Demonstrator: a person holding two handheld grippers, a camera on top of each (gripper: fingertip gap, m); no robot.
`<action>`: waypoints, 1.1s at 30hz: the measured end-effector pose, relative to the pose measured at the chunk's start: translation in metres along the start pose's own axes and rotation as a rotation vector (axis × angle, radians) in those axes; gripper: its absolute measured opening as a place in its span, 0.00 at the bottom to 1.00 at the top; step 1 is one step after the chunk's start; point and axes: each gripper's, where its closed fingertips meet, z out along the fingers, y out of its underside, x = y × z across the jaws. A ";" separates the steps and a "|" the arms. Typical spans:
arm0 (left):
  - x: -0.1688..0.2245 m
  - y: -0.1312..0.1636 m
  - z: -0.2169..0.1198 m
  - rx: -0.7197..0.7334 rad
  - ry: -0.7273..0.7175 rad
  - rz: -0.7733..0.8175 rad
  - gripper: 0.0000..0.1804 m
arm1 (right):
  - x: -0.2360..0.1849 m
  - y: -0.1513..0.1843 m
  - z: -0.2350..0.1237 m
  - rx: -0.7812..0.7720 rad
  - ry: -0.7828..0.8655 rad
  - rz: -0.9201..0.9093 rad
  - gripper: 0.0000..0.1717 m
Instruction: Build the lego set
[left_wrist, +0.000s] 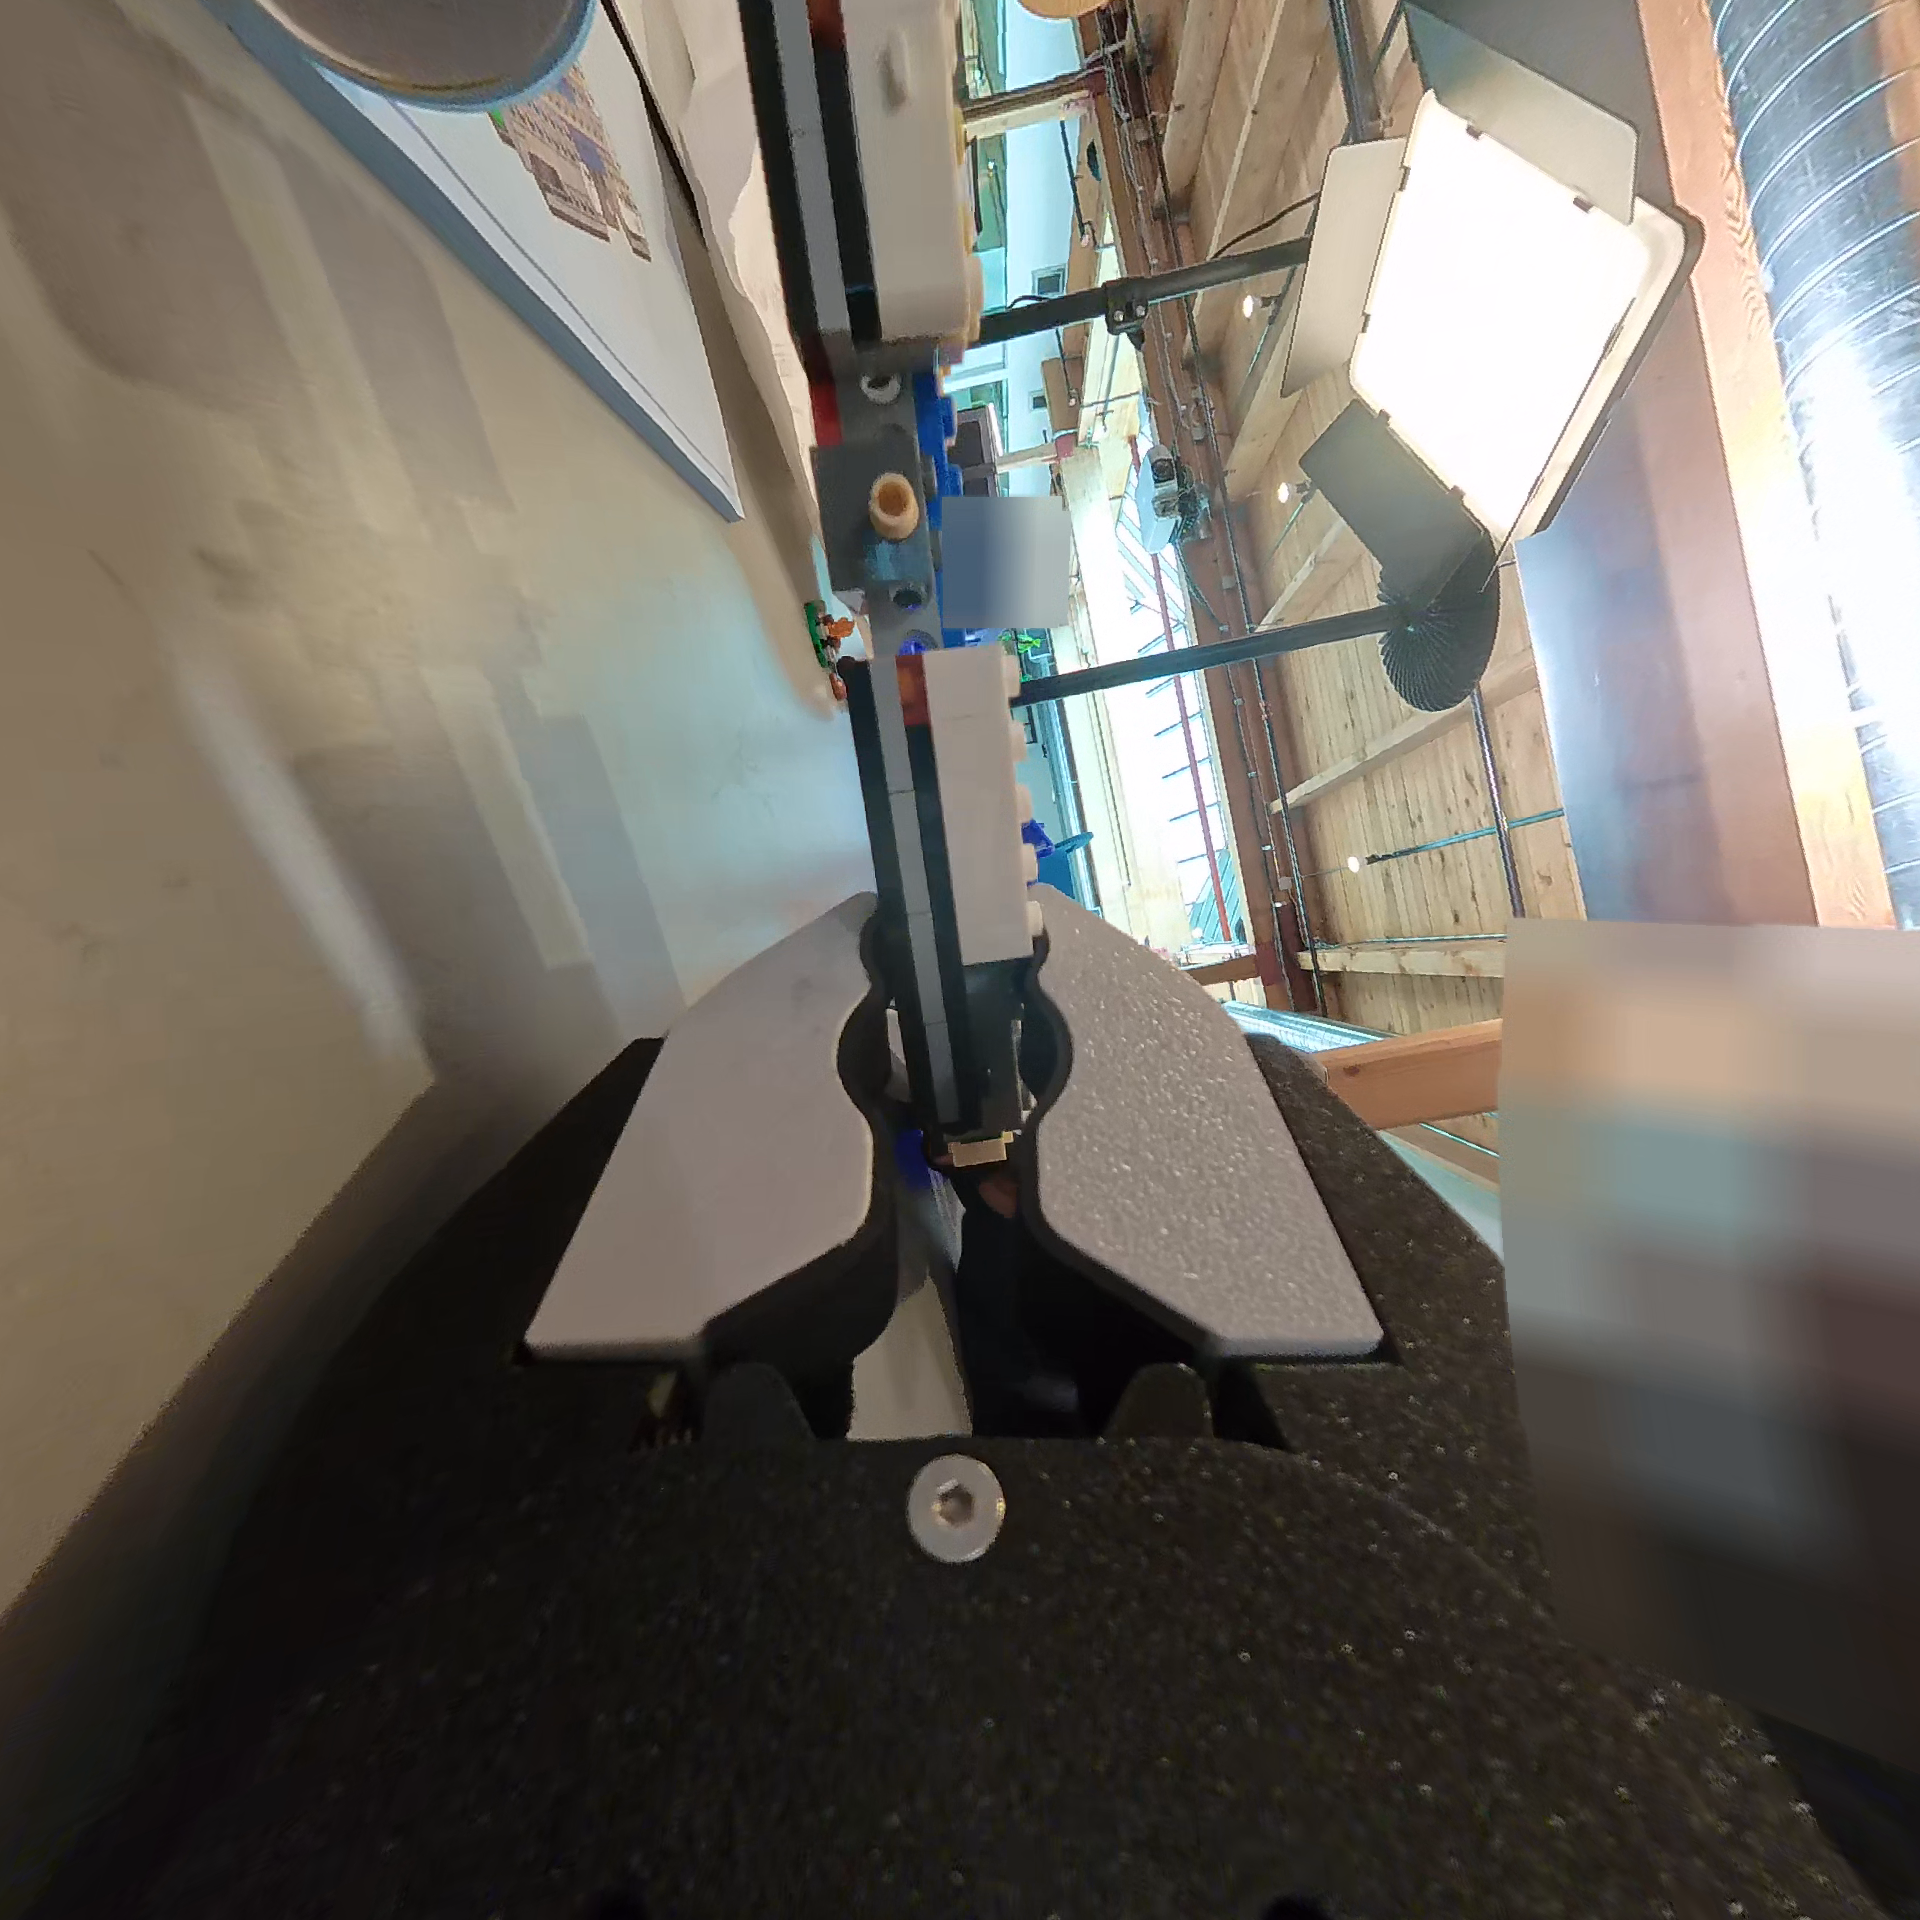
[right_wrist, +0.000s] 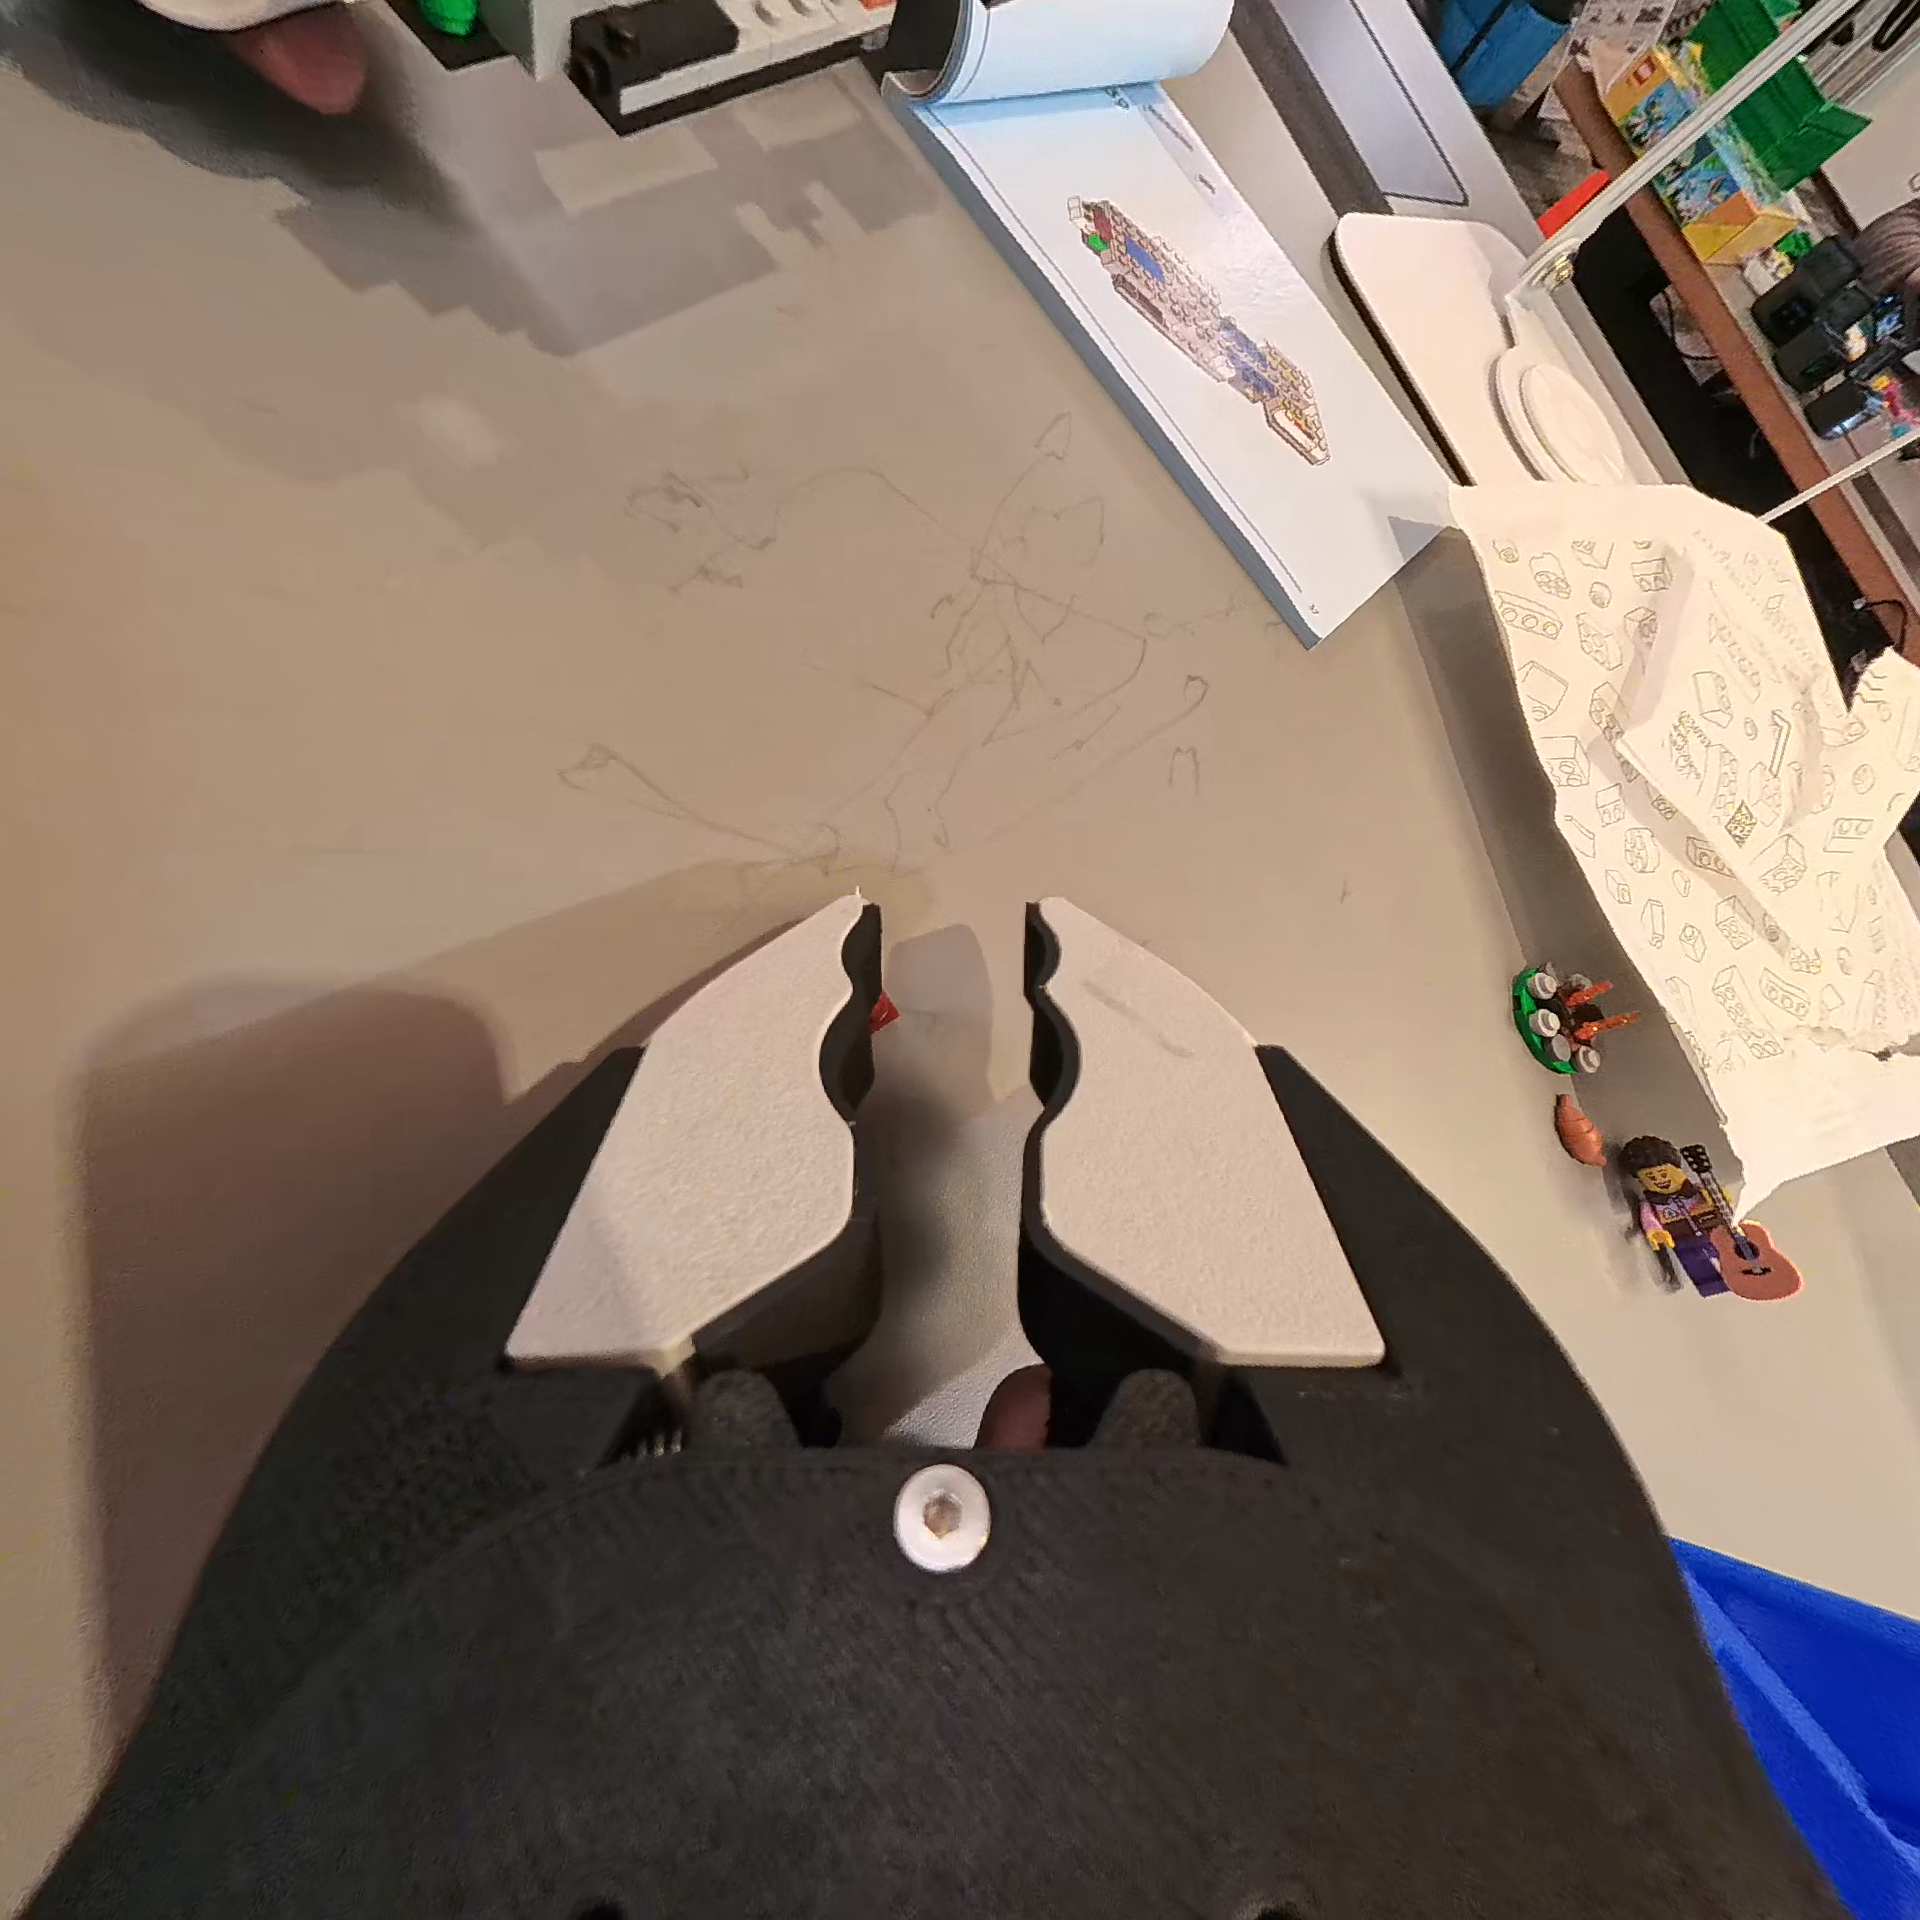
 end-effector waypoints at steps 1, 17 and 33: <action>0.000 0.000 0.000 0.001 -0.003 0.002 0.11 | 0.000 0.000 0.000 0.002 0.007 -0.004 0.16; 0.007 0.001 -0.002 -0.002 0.048 0.008 0.11 | 0.118 0.033 -0.184 -0.312 0.069 0.130 0.16; 0.012 -0.001 -0.006 0.013 0.080 0.020 0.11 | 0.186 0.319 -0.254 -1.422 -0.241 0.061 0.12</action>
